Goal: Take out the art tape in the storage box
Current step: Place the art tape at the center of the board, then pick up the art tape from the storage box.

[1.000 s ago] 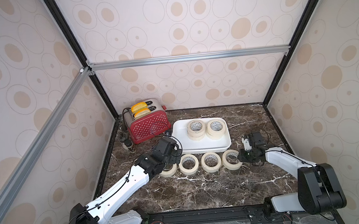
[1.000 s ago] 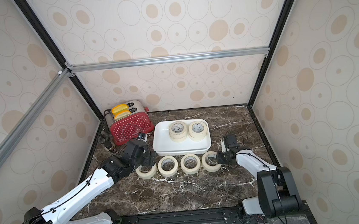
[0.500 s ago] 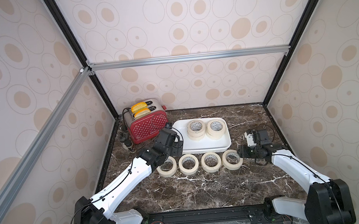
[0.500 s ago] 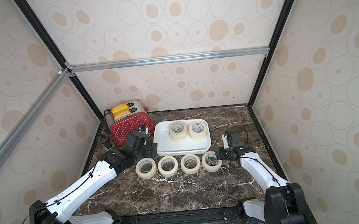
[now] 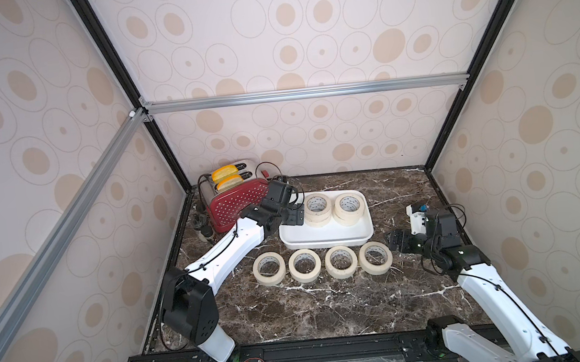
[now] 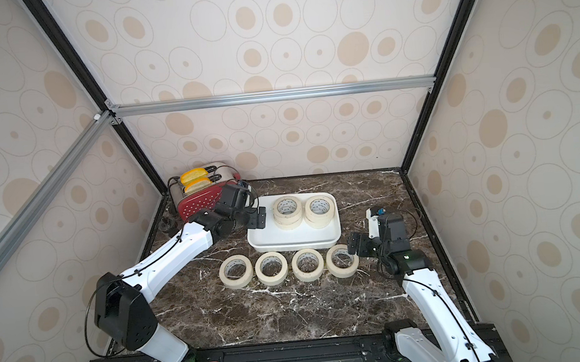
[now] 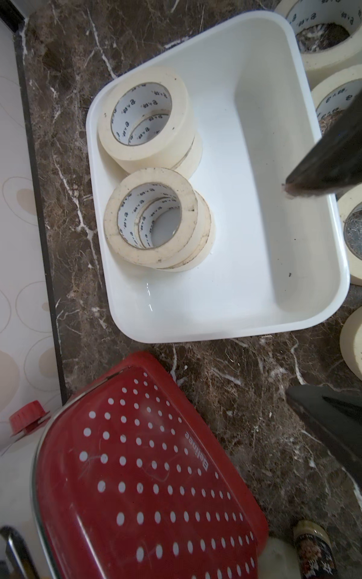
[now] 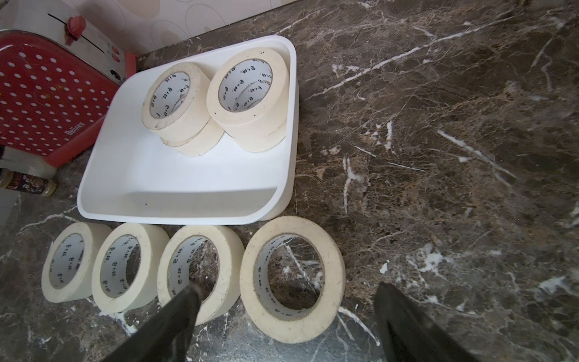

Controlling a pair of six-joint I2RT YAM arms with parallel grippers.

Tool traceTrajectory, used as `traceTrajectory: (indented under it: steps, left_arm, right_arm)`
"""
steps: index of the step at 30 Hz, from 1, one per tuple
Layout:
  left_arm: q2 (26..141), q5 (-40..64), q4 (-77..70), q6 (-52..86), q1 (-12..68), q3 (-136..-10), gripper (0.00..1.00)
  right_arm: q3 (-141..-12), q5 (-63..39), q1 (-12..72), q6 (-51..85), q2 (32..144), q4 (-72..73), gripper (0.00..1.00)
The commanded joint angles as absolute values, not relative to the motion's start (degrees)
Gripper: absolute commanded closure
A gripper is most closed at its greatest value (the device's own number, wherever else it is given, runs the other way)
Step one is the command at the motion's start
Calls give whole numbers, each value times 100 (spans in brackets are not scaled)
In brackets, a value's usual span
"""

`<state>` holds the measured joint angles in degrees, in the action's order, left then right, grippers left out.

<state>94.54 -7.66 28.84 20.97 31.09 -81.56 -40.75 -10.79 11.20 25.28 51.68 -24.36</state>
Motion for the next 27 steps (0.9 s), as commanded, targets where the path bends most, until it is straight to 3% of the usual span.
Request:
traceTrajectory:
  steps: [1,3,27]
  left_arm:
    - [9852,-541,2865,1992,3070,-8696,3]
    - [10172,-488,2812,1981,3061,-8917,4]
    - [13474,-386,3960,2338,2915,-12090,24]
  right_arm:
    - [-3897,-1272,1090,2635,4990,-2338,5]
    - [-3834,-1329,1090,2660,4908,-2313,0]
    - [-3498,-1847,1090,3189,4713,-1976,0]
